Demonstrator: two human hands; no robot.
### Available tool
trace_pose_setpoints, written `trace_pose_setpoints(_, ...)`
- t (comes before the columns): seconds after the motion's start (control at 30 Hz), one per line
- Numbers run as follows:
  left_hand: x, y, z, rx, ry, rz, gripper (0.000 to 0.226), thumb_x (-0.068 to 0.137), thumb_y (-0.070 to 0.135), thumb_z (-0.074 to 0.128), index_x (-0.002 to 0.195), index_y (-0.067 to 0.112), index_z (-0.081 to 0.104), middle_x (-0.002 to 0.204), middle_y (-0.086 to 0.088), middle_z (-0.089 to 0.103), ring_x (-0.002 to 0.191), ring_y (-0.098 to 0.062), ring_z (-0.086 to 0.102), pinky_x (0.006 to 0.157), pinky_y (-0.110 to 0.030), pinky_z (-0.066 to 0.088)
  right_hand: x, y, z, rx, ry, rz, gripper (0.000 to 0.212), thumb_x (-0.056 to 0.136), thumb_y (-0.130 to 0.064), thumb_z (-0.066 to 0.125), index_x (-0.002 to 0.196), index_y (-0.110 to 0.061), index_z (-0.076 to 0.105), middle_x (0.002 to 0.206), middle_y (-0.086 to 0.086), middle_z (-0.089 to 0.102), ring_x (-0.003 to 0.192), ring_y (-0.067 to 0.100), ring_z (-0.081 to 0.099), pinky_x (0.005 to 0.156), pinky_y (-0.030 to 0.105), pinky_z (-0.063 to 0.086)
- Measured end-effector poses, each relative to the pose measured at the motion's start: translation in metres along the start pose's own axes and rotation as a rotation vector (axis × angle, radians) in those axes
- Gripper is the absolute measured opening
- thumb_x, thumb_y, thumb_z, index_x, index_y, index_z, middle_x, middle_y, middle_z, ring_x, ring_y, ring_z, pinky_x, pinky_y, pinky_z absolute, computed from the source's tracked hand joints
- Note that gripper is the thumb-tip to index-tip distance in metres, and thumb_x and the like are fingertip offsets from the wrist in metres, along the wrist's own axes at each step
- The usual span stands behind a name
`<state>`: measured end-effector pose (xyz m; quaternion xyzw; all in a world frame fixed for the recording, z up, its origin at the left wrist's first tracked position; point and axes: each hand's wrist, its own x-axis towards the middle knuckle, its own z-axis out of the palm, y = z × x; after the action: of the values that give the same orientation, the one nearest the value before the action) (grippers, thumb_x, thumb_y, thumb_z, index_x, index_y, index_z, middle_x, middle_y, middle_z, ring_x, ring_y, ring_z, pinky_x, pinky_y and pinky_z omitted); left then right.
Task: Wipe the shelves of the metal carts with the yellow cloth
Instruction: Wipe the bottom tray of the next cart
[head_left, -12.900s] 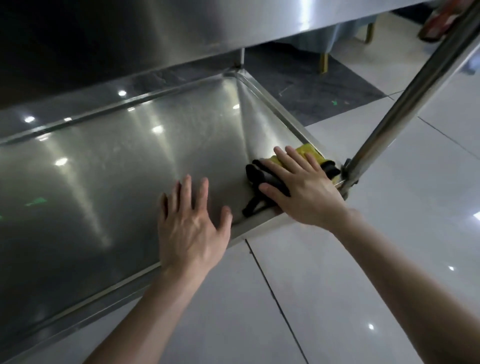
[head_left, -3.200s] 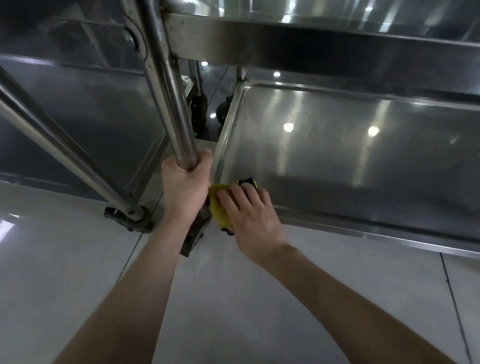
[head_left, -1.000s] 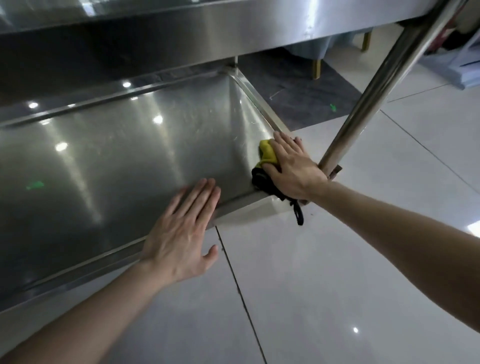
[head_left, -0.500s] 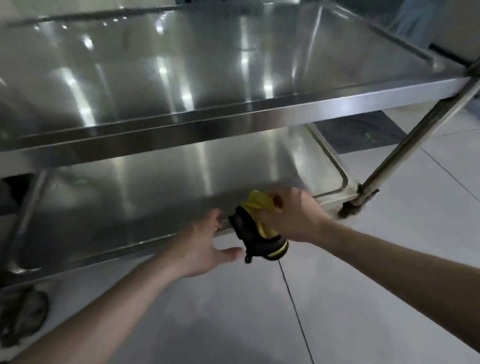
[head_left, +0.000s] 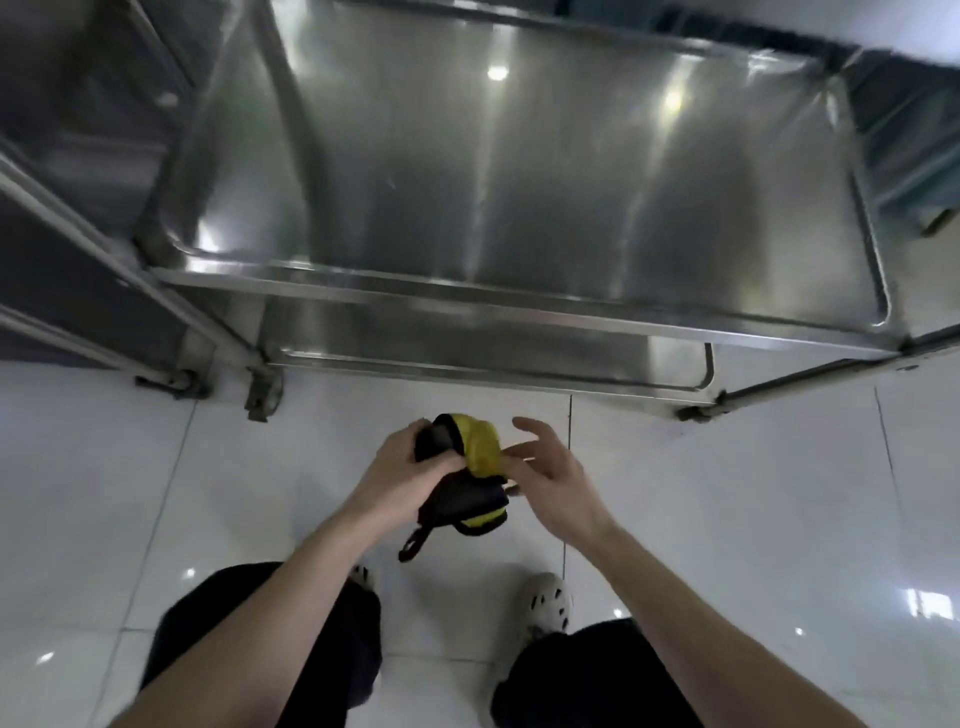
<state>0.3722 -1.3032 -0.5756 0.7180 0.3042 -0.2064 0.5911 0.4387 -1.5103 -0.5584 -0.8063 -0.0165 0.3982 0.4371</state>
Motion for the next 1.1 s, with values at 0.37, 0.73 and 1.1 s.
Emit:
trace_pose_setpoints(0.37,-0.328,0.185,-0.147,-0.425,0.063,-0.110,0.035,0.095,0.027,0.057,0.121,0.013,0.076,0.105,-0.011,0.079,0.096,-0.023,0.072,0.084,-0.035,0.052,-0.246,-0.262,0.007,-0.184,-0.179,-0.171,0.058,0.083,-0.058,0.079,0.133,-0.038,0.058,0.113,-0.015,0.074,0.103,0.006,0.072,0.091,0.038,0.061)
trace_pose_setpoints(0.73,-0.451,0.178,-0.299,-0.260,0.615,0.165,0.006,0.088,0.021,0.083,0.091,0.022,0.078,0.074,0.008,0.074,0.069,-0.004,0.066,0.068,-0.020,0.048,-0.288,-0.458,0.115,-0.336,-0.252,-0.366,0.021,0.085,-0.042,0.084,0.100,-0.035,0.072,0.086,-0.016,0.076,0.081,0.001,0.071,0.070,0.022,0.056)
trace_pose_setpoints(1.1,-0.535,0.121,-0.609,0.351,0.469,0.304,0.016,0.106,0.032,0.062,0.092,0.040,0.062,0.087,0.019,0.065,0.085,0.000,0.062,0.073,-0.021,0.046,-0.273,-0.655,0.331,-0.759,-0.527,-0.574,0.110,0.076,-0.066,0.087,0.165,-0.042,0.027,0.164,-0.022,0.036,0.146,0.005,0.040,0.119,0.032,0.038)
